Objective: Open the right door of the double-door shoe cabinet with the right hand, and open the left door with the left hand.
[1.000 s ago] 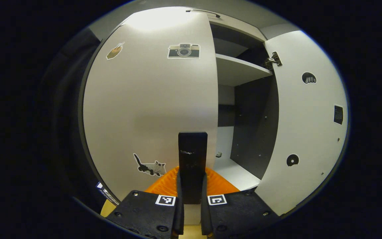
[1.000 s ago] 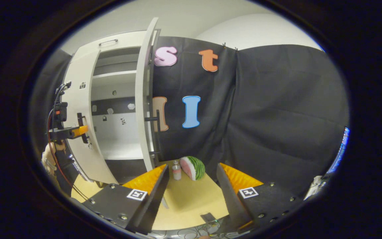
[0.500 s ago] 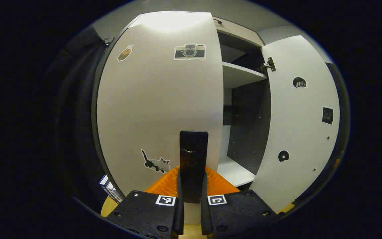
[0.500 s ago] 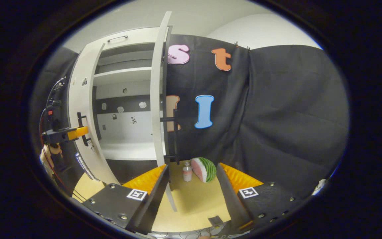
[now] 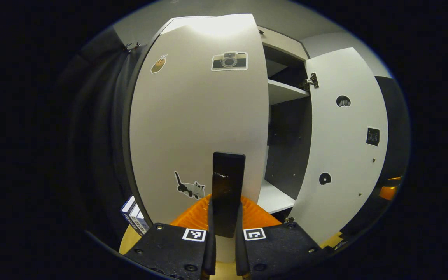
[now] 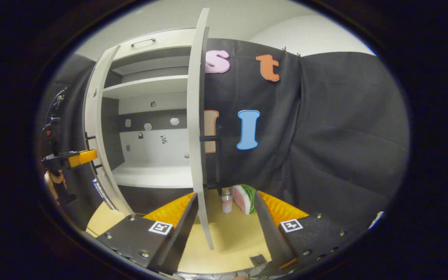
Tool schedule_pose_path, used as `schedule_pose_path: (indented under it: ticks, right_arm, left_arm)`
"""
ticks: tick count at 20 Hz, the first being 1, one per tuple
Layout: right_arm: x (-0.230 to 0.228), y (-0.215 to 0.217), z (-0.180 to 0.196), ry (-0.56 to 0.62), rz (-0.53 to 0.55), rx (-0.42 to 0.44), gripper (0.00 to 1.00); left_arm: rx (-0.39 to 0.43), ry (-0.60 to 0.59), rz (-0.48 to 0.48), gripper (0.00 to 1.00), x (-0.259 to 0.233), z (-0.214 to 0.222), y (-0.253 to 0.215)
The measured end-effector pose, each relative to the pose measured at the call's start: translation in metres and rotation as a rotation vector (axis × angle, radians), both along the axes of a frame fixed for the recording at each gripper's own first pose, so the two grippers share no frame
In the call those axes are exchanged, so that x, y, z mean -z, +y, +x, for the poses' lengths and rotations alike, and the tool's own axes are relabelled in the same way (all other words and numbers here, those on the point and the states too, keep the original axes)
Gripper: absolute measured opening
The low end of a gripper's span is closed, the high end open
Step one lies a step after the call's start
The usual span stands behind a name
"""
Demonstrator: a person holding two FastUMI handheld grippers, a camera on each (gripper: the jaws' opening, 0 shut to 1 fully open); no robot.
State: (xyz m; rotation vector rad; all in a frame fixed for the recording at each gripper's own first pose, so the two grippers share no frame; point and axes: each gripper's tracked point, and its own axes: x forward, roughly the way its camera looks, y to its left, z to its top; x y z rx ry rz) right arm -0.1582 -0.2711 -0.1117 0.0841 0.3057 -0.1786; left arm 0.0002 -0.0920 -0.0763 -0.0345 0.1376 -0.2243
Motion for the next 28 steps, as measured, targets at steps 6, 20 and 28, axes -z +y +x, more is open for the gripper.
schedule_pose_path:
  ticks: [6, 20, 28]
  right_arm:
    - [0.005, 0.004, 0.008, -0.003, 0.022, -0.013, 0.86]
    - [0.006, 0.014, 0.021, -0.013, 0.041, -0.055, 0.86]
    - [0.01, 0.015, 0.023, -0.012, 0.053, -0.064, 0.86]
  left_arm:
    - [0.002, 0.002, 0.002, 0.21, -0.001, -0.025, 0.019]
    - [-0.058, 0.024, 0.019, 0.2, -0.003, -0.056, 0.059]
    - [-0.1, 0.031, 0.034, 0.2, -0.004, -0.068, 0.079]
